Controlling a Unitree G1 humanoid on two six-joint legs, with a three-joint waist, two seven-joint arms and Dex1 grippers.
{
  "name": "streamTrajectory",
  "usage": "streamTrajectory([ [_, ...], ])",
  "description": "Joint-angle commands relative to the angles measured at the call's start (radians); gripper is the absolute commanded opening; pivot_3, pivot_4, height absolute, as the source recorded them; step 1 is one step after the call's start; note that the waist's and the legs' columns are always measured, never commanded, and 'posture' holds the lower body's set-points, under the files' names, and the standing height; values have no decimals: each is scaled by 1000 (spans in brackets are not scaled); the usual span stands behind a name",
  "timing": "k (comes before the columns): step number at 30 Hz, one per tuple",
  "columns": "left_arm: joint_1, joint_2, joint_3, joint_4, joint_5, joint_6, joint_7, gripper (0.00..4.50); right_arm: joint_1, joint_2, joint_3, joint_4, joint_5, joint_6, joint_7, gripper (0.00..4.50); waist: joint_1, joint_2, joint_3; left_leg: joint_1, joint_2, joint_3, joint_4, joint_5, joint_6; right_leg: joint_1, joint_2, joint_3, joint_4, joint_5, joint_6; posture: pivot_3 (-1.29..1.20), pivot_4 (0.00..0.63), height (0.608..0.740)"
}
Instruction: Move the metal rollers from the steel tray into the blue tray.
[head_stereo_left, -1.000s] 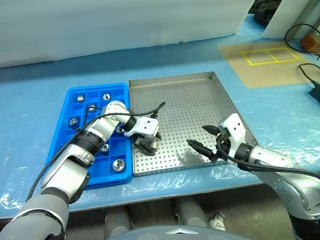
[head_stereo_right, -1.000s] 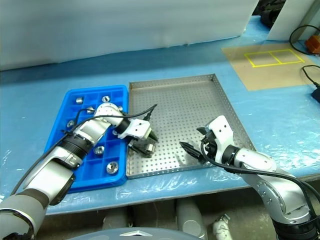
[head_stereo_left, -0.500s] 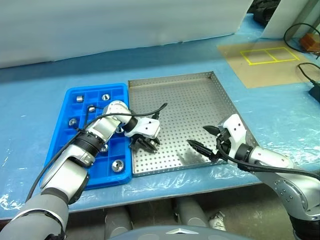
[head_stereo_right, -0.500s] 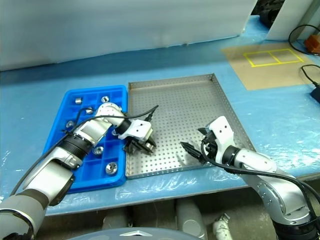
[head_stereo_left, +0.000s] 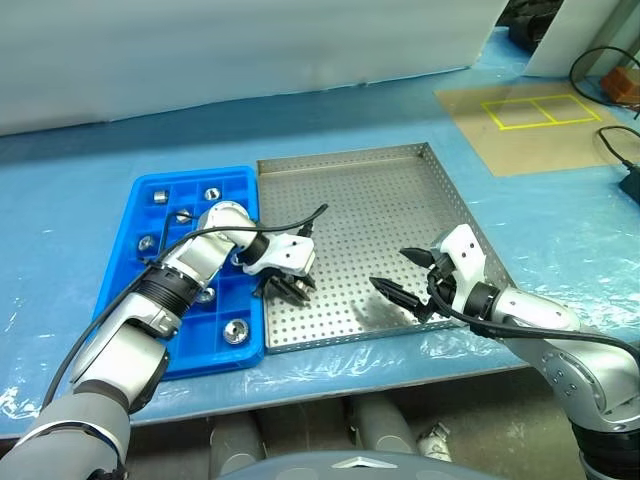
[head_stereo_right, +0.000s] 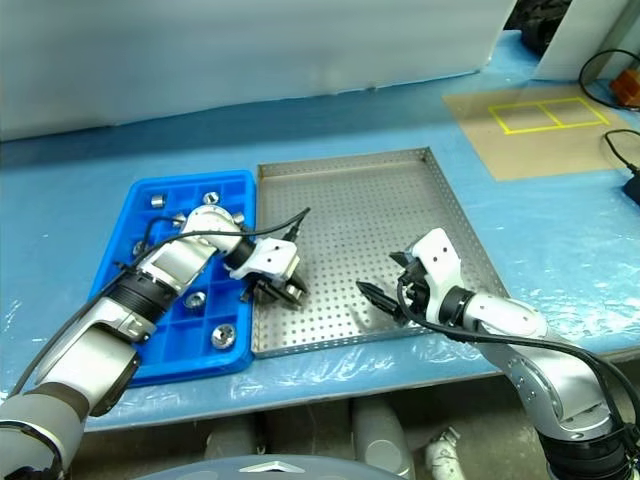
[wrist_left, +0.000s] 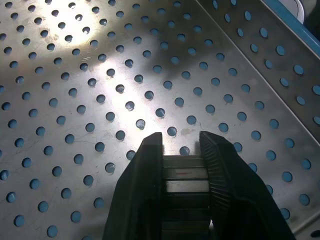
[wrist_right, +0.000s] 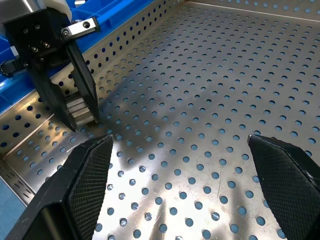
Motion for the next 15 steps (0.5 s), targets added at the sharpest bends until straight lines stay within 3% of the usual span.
streamTrajectory([
  [1, -45, 1, 98, -46, -96, 26, 2, 791, -23, 8, 11, -8, -8, -24, 9, 4438, 3, 0, 0, 0, 0, 0, 0, 0, 0, 0, 0, 0, 0, 0, 0, -509, 150, 740],
  [9, -102, -21, 226, 5, -198, 45, 58, 791, -127, 20, 41, 59, -28, -56, 50, 4438, 17, 0, 0, -1, 0, 0, 0, 0, 0, -1, 0, 0, 0, 0, 0, -452, 150, 740],
  [15, -73, 46, 331, -129, -316, 217, 80, 791, -370, 73, 80, 184, 30, -52, 159, 4438, 27, 0, 1, -1, 0, 0, 0, 1, -2, -3, 0, 0, 3, 1, -1, -320, 150, 740],
])
